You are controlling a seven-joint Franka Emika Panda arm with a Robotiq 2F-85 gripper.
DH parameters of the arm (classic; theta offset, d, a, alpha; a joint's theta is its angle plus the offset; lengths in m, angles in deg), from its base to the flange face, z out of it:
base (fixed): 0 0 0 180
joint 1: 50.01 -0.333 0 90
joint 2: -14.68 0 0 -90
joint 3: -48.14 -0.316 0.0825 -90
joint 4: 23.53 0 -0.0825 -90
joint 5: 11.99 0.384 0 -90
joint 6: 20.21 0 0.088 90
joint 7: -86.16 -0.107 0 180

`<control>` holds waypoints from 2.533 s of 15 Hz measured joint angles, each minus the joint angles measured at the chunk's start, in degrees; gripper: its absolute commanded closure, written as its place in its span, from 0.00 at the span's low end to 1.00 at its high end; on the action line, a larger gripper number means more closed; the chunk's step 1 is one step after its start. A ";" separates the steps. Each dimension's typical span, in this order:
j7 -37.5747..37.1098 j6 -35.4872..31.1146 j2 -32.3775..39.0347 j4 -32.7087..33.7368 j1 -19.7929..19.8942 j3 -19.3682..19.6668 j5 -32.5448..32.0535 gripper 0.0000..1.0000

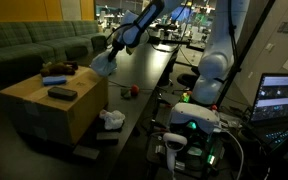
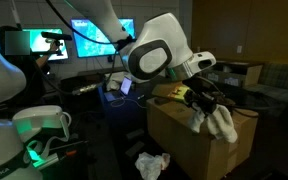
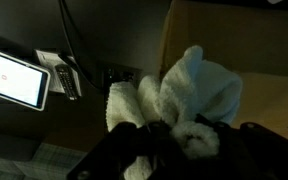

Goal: Switch all the objects from the box and the table

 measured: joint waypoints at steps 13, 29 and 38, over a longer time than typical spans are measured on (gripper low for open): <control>-0.01 -3.41 1.15 -0.05 -4.20 -5.61 -0.88 0.92; 0.01 -5.00 8.44 2.55 -7.66 -5.61 -1.67 0.49; -0.40 -7.13 7.68 4.56 -8.80 -3.36 -1.67 0.00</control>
